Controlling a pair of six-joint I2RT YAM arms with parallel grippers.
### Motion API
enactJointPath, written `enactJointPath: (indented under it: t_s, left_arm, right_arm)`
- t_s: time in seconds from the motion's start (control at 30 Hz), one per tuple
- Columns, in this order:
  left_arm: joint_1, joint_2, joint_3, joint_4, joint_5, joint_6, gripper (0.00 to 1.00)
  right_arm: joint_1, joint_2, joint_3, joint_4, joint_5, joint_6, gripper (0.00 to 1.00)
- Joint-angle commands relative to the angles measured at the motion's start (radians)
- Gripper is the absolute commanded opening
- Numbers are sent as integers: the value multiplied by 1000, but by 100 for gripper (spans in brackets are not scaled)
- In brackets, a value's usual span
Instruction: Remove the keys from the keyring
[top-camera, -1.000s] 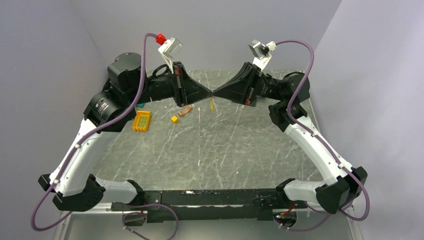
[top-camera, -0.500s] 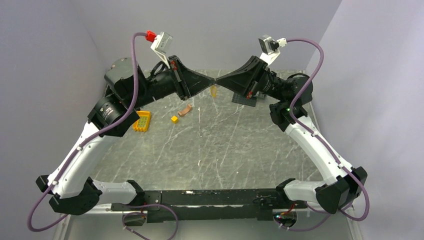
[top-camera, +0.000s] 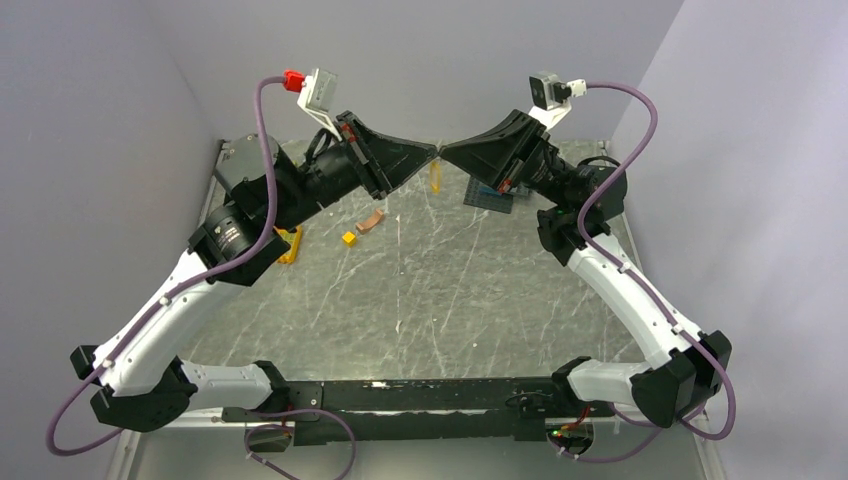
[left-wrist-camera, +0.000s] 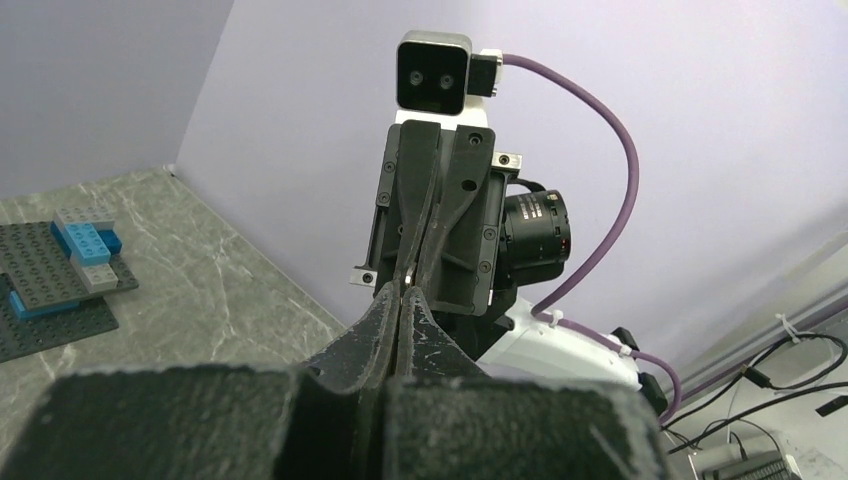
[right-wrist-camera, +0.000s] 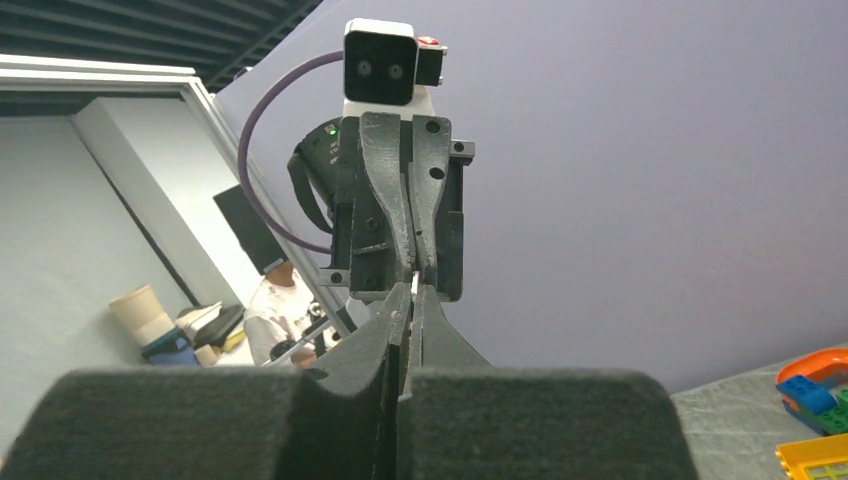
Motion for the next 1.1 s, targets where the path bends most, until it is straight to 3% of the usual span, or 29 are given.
enactJointPath:
  t_s: [0.0, 0.17, 0.23, 0.33, 0.5, 0.67, 0.9, 1.07]
  left_arm:
    - [-43, 48, 3, 48, -77, 3, 0]
    - [-50, 45, 1, 31, -96, 0, 0]
    - [-50, 45, 8, 14, -94, 5, 6]
    - [-49, 42, 18, -11, -83, 15, 24]
    - [-48, 47, 73, -84, -63, 47, 63]
    - [-34, 44, 144, -195, -18, 86, 87]
    - [21, 2, 196, -353, 107, 160, 97]
    - [122, 3, 242, -486, 322, 229, 93]
  right_arm:
    - [31, -1, -17, 81, -60, 43, 0]
    - [31, -13, -29, 72, -52, 34, 0]
    - [32, -20, -35, 60, -53, 23, 0]
    - [33, -33, -40, 31, -59, 3, 0]
    - [31, -49, -36, -31, -64, -45, 0]
    - [28, -53, -32, -91, -72, -89, 0]
    - [22, -87, -56, -224, -89, -181, 0]
    - [20, -96, -19, -343, -145, -257, 0]
